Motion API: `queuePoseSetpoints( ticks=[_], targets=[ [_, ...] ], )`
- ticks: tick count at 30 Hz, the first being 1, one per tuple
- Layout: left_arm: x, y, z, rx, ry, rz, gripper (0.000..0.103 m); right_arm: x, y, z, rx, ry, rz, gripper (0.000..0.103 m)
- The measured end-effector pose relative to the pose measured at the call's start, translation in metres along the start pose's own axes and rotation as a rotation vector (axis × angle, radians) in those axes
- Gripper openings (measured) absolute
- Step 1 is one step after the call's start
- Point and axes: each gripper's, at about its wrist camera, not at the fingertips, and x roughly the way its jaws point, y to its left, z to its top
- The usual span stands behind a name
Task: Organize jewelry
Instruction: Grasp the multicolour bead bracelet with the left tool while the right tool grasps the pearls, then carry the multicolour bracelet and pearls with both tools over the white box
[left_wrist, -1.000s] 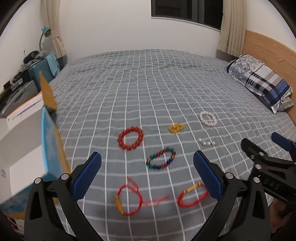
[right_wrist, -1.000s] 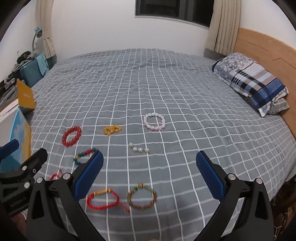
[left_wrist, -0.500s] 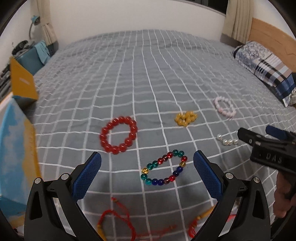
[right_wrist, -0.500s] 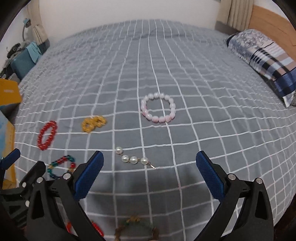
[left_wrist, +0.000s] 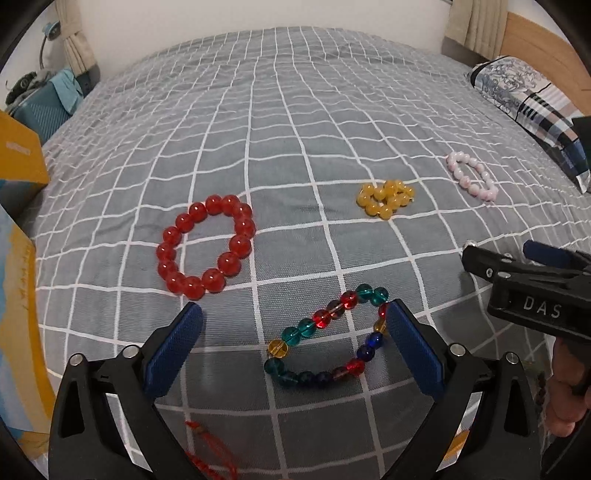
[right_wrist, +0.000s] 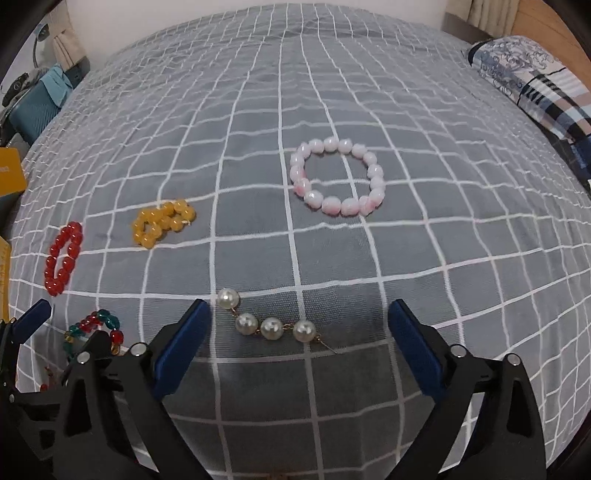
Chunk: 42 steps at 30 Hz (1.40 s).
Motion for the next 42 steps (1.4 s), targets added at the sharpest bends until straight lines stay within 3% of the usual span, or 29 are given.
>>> queuePoseSetpoints(
  ticks=[2,4,8,10,14,16,19,31,42],
  targets=[
    [0.003,0.003,0.001,-0.021,0.013,-0.025,0.089,0.005,-0.001,-0.001,0.006,0.011,0.013,0.088],
    [0.004,0.004,0.001,-0.027,0.015,-0.009,0.075,0.006,-0.003,0.000,0.021,0.010,0.019,0.085],
    [0.008,0.004,-0.002,-0.019,0.026,0.004,0.069,0.004,-0.009,0.001,0.047,0.011,0.034,0.074],
    [0.006,0.003,-0.002,-0.014,0.028,0.005,0.059,0.004,-0.010,0.001,0.052,0.008,0.030,0.068],
    [0.003,0.004,-0.001,-0.016,0.036,0.013,0.040,0.001,-0.009,0.000,0.042,-0.001,0.025,0.050],
    [0.001,0.007,-0.001,-0.025,0.041,0.012,0.025,-0.001,-0.009,0.000,0.040,-0.003,0.023,0.041],
    [0.000,0.013,0.000,-0.034,0.047,0.010,0.013,-0.002,-0.010,-0.001,0.039,-0.008,0.015,0.025],
    [-0.023,0.015,0.003,-0.031,0.007,-0.025,0.010,-0.014,-0.012,-0.002,0.047,-0.051,0.003,0.022],
    [-0.054,0.019,0.009,-0.044,-0.064,-0.052,0.009,-0.040,-0.009,-0.004,0.038,-0.154,-0.032,0.022]
  ],
)
